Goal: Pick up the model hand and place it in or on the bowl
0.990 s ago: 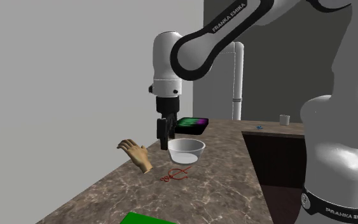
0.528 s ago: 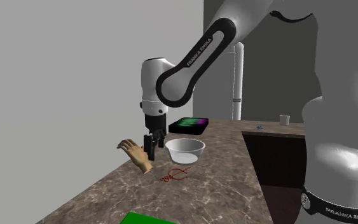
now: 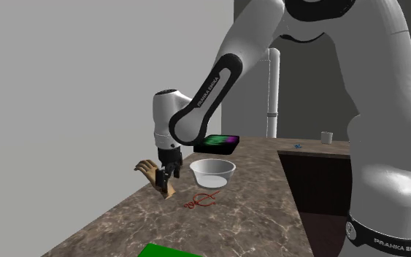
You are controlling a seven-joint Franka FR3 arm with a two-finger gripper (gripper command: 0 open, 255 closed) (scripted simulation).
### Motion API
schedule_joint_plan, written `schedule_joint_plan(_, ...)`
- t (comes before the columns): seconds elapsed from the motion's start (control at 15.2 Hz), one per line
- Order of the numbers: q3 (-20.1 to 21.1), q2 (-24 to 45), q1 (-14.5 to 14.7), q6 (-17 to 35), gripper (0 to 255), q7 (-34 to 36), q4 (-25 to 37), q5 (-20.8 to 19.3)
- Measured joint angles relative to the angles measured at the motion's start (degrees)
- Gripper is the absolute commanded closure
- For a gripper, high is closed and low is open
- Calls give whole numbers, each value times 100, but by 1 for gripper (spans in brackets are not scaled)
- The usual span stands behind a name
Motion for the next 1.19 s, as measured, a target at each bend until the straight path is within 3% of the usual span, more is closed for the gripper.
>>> schedule_joint_plan(0.4,-87,443,-14,344,0,105,112,-134)
schedule_joint_plan(0.86,-100,502,-17,396,0,116,123,-151)
schedule_joint_plan(0.92,-100,502,-17,396,255,116,123,-151)
schedule_joint_plan(1.19,-101,503,-18,394,255,116,121,-150)
